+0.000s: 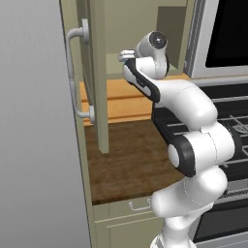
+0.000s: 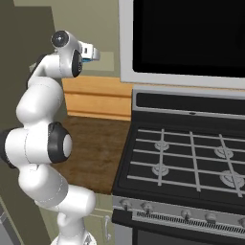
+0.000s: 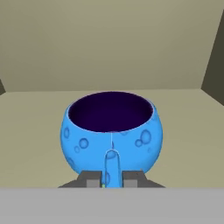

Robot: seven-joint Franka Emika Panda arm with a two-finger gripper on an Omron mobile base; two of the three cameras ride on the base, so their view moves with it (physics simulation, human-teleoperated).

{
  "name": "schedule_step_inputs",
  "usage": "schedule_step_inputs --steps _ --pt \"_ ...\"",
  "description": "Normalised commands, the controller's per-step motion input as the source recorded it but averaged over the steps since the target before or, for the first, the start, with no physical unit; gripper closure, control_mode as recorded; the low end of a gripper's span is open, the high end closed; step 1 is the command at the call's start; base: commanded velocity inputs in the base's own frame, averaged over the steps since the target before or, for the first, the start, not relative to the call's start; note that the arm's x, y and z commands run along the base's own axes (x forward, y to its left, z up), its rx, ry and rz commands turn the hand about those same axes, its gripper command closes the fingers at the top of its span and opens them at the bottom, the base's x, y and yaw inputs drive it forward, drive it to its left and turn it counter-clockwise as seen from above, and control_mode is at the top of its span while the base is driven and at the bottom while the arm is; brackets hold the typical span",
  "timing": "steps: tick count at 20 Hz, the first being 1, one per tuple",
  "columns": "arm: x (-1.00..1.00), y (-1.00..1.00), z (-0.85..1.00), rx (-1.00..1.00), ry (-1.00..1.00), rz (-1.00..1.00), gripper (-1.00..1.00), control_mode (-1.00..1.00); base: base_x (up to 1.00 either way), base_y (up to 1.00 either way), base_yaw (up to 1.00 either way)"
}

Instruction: Gather all objects into one cabinet and sort the glasses and bowls to opposite sides.

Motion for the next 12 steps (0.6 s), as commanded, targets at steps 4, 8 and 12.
schedule_step_inputs --steps 4,8,12 --pt "0.00 0.00 0.00 0.00 0.00 0.00 1.00 -1.00 0.00 0.00 0.00" --pt "0.00 0.00 0.00 0.00 0.00 0.00 1.00 -1.00 0.00 0.00 0.00" --pt "-0.03 0.00 0.00 0.00 0.00 0.00 1.00 -1.00 0.00 0.00 0.00"
